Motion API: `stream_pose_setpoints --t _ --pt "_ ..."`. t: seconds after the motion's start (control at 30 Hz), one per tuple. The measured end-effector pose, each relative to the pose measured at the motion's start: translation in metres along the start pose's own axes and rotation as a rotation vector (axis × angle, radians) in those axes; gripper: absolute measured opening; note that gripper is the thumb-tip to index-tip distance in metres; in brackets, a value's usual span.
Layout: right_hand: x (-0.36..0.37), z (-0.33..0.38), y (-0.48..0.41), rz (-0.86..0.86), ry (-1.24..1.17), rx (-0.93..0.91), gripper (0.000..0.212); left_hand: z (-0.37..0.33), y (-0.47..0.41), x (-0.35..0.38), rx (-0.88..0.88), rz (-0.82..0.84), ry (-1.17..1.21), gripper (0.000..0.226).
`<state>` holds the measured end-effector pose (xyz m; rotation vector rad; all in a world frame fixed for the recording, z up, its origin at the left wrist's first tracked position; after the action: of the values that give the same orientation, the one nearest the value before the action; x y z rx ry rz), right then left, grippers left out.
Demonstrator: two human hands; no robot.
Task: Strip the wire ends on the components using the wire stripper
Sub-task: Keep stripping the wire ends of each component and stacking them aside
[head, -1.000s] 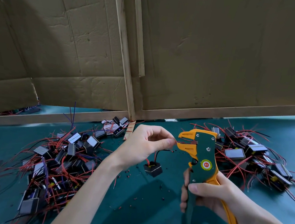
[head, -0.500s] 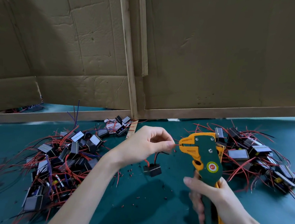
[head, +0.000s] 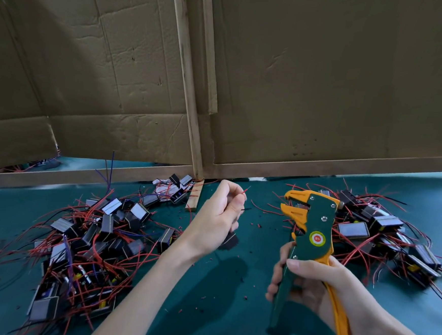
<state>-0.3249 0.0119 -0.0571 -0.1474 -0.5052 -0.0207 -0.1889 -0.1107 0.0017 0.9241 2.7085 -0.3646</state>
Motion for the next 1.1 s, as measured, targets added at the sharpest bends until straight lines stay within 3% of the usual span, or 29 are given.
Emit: stream_pose_setpoints --t 0.2,0.33,0.5,0.73,0.83,0.97,1.1 --pt "0.004 0.001 0.001 0.029 0.034 0.021 0.044 -0.009 0.002 -0.001 0.038 0.044 0.043 0.02" --pt "0.009 0.005 0.002 0.019 0.041 0.039 0.029 -0.013 0.004 0.001 0.03 0.058 0.054 0.018" --pt "0.013 0.006 0.005 0.023 0.055 0.045 0.026 -0.016 0.005 0.003 0.029 0.095 -0.043 0.009" --pt "0.011 0.004 0.007 0.047 0.127 0.023 0.026 -0.021 0.008 0.003 -0.003 0.153 -0.061 0.009" --pt "0.009 0.003 0.009 0.042 0.156 0.028 0.037 -0.022 0.009 0.001 -0.004 0.159 -0.069 0.009" --pt "0.007 0.001 0.013 -0.047 0.21 0.053 0.048 -0.024 0.01 0.001 0.009 0.164 -0.076 0.01" --pt "0.012 -0.001 0.014 -0.147 0.285 -0.01 0.034 -0.023 0.008 0.002 -0.002 0.161 -0.065 0.009"
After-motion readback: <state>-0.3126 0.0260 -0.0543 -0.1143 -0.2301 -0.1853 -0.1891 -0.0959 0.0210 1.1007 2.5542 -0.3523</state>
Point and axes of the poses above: each hand's wrist, its own y-axis away from the middle knuckle, its own x-axis out of the palm, z = x × y, the point moved 3 cm from there along -y, towards the middle knuckle, and after that the axes turned 10 degrees about -x, right-handed, at the moved point
